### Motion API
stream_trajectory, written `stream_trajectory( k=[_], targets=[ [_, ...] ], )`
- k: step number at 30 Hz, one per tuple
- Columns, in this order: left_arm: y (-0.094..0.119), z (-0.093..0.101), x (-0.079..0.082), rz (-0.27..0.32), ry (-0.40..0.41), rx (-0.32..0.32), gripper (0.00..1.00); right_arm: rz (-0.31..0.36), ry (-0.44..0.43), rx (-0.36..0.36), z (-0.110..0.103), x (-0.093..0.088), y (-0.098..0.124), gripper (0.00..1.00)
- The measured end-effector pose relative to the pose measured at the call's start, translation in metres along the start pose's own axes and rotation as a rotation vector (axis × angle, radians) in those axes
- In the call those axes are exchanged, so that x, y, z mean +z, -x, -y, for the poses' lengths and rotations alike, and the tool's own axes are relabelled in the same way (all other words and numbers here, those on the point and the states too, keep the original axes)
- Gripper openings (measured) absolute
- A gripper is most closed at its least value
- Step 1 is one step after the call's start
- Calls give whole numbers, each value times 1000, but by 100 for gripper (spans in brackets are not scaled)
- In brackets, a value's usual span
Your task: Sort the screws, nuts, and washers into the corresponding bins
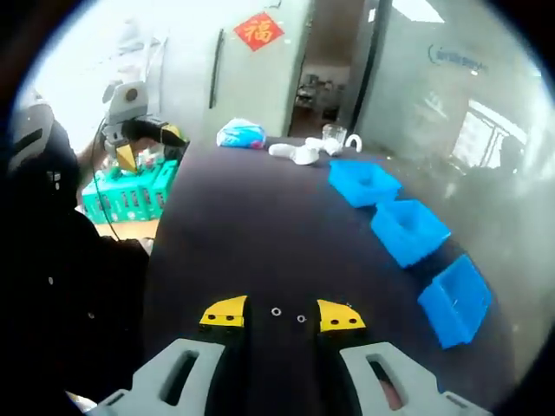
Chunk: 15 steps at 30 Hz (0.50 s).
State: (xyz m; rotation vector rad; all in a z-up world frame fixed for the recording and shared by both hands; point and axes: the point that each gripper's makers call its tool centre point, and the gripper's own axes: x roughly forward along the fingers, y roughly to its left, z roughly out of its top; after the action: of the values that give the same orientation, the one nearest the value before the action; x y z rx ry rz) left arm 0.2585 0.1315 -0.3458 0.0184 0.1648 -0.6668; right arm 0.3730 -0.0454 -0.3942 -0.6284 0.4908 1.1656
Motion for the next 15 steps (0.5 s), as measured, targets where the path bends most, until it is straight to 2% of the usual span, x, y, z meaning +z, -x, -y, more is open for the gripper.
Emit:
stream_trajectory(
  k=[8,15],
  targets=[
    [0,6,-6,-11,7,-10,45,-126,47,128,-12,-15,-21,24],
    [2,4,-10,-19,8,2,45,-192,48,175,-17,-20,-38,18]
  ],
)
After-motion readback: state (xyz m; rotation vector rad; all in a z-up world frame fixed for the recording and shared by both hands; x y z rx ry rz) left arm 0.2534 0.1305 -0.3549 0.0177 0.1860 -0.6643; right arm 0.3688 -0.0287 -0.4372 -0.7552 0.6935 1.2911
